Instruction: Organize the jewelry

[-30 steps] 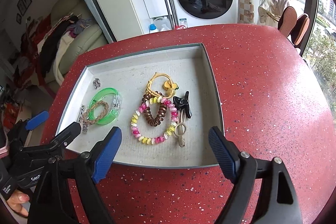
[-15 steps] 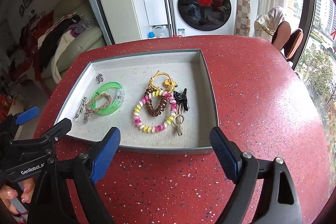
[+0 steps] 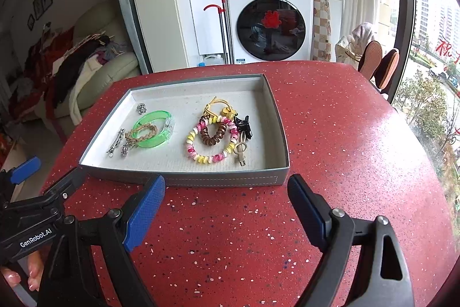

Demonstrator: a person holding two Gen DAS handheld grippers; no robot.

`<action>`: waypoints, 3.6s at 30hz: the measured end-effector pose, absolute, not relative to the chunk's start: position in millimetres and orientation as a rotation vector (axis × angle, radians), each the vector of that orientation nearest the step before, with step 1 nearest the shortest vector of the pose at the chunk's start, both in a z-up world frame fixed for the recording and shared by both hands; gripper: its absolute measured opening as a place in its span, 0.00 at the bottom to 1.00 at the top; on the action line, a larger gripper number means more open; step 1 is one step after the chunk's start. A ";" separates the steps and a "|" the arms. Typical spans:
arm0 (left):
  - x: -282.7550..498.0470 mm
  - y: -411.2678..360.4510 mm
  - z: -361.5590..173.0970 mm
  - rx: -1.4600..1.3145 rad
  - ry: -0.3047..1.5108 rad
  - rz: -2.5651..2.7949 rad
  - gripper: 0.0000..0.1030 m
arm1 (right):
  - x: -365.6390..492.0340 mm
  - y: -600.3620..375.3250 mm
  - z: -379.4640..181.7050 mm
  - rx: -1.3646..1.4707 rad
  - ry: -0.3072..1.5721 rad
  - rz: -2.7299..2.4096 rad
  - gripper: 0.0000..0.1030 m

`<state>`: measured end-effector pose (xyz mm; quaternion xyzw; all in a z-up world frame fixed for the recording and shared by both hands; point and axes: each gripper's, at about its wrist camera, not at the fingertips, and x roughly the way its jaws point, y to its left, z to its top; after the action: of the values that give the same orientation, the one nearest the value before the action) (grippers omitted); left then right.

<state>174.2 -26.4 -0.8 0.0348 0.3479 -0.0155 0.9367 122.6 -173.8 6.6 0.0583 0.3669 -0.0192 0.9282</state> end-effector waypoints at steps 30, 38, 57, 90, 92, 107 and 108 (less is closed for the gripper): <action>170.5 -23.0 -0.6 0.060 0.713 -0.009 1.00 | 118.1 -165.9 15.7 0.083 0.725 -0.043 0.87; 169.8 -22.5 -0.4 0.062 0.712 -0.007 1.00 | 118.1 -165.4 16.5 0.080 0.723 -0.043 0.87; 168.6 -20.6 1.0 0.060 0.711 -0.004 1.00 | 118.4 -163.6 18.5 0.080 0.721 -0.039 0.87; 168.3 -18.5 2.9 0.061 0.711 -0.002 1.00 | 118.0 -162.2 19.0 0.080 0.720 -0.038 0.87; 168.4 -18.8 2.7 0.060 0.710 -0.001 1.00 | 118.1 -162.1 18.9 0.080 0.720 -0.037 0.87; 168.9 -15.1 2.8 0.049 0.715 0.011 1.00 | 118.6 -161.0 19.2 0.080 0.719 -0.036 0.87; 168.5 -16.3 2.8 0.054 0.711 0.013 1.00 | 118.6 -161.0 19.1 0.079 0.720 -0.037 0.87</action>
<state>168.5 -16.3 2.8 0.0265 0.3481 0.0065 0.9371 118.6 -161.0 19.1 0.0386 0.3521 -0.0181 0.9350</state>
